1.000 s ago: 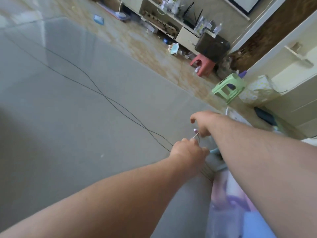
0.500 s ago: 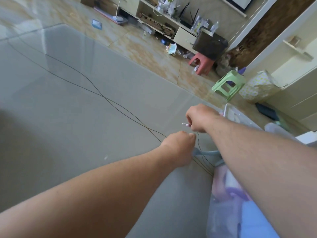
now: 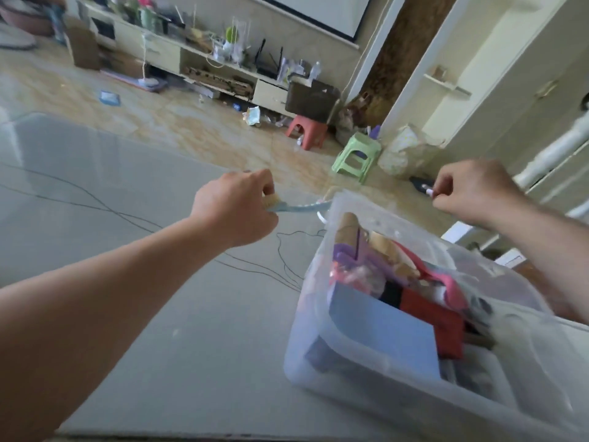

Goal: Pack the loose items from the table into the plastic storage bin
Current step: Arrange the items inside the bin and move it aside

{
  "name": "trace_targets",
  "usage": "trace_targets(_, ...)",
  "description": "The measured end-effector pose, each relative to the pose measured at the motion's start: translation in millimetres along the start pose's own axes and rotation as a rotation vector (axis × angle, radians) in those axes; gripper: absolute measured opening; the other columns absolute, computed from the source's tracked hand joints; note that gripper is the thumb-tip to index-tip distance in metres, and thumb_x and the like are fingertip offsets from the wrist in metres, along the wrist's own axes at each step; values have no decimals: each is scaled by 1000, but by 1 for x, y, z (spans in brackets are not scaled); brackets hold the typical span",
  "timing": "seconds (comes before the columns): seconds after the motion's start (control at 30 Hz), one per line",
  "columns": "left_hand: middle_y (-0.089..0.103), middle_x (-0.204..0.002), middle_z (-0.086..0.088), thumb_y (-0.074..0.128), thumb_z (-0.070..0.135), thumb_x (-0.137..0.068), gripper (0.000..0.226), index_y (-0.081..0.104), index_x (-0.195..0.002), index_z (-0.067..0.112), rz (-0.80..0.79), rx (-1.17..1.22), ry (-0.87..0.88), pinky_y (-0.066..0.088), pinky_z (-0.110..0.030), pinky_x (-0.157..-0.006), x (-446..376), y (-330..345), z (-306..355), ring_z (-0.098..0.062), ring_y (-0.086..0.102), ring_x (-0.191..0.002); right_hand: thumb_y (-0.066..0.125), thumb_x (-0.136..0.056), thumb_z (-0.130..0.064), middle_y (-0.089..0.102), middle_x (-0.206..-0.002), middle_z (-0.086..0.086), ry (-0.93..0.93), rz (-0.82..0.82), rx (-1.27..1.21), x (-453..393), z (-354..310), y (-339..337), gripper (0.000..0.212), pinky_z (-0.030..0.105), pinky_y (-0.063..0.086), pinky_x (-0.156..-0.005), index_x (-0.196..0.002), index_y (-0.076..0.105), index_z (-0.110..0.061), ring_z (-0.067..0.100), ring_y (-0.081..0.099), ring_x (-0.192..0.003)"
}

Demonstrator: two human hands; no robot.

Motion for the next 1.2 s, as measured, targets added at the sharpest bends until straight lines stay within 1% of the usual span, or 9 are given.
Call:
trace_targets(0.13, 56, -89, 11, 65, 39, -80, 25, 55, -102, 33, 183, 10, 114, 45, -31, -58, 11, -41, 75, -26, 55, -74, 80, -71, -18, 65, -70, -4, -43, -22, -59, 72, 61, 11, 11, 35, 51, -65, -69, 71, -23, 30, 64, -76)
trace_targets(0.23, 54, -88, 10, 67, 40, -83, 25, 55, -102, 32, 253, 36, 212, 40, -28, -54, 19, -54, 130, -25, 54, -70, 73, -77, -21, 61, -74, -8, -38, -160, 3, 102, 93, 37, 11, 33, 50, -68, -71, 66, -28, 24, 60, -78)
trace_targets(0.4, 57, -96, 13, 60, 55, -94, 28, 58, -109, 32, -52, -32, 468, 53, -34, -60, 33, -6, 213, -17, 59, -79, 69, -87, -30, 63, -84, -6, -18, -304, 99, 128, 134, 83, 22, 28, 42, -68, -69, 56, -28, 23, 64, -89)
trace_targets(0.53, 60, -106, 10, 48, 56, -101, 28, 60, -114, 35, -260, -126, 589, 48, -38, -79, 42, 51, 241, -17, 56, -97, 68, -79, -26, 64, -81, -2, 55, -415, 30, 139, 157, 124, 7, 36, 60, -72, -75, 62, -24, 21, 64, -78)
trace_targets(0.7, 52, -109, 14, 39, 60, -102, 22, 47, -119, 49, -374, -181, 585, 38, -44, -91, 46, 87, 253, -15, 43, -107, 66, -74, -19, 68, -82, 2, 71, -321, -42, 132, 178, 157, 9, 39, 60, -75, -70, 60, -24, 25, 66, -76)
trace_targets(0.77, 54, -115, 8, 44, 55, -104, 26, 49, -125, 42, -386, -205, 603, 31, -38, -87, 49, 95, 261, -19, 44, -112, 71, -77, -21, 69, -90, 3, 67, -283, -99, 133, 174, 153, 8, 36, 58, -78, -78, 65, -27, 28, 66, -85)
trace_targets(0.87, 53, -118, 2, 48, 49, -104, 29, 48, -129, 34, -393, -259, 633, 37, -39, -94, 51, 106, 270, -24, 46, -114, 77, -82, -28, 68, -97, 2, 70, -209, -181, 132, 171, 139, 12, 31, 50, -74, -94, 73, -28, 26, 65, -91)
trace_targets(1.07, 54, -117, -1, 47, 48, -104, 28, 45, -122, 26, -357, -206, 543, 42, -43, -96, 42, 114, 274, -25, 48, -112, 67, -92, -58, 68, -72, -9, 78, -40, -580, 135, 164, 104, 36, 28, 42, -60, -75, 72, -27, 9, 62, -70)
trace_targets(1.2, 52, -114, -1, 50, 46, -104, 25, 41, -112, 24, -246, -121, 552, 44, -42, -93, 39, 111, 286, -24, 48, -105, 46, -88, -80, 73, -85, -8, -72, -99, -561, 137, 143, 87, 57, 34, 53, -73, -94, 77, -32, 13, 66, -81)
Point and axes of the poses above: each hand's wrist, its own x-axis away from the middle knuckle, its own y-axis out of the palm, z = x × y, the point moved 7 cm from there along -x, towards the middle knuckle
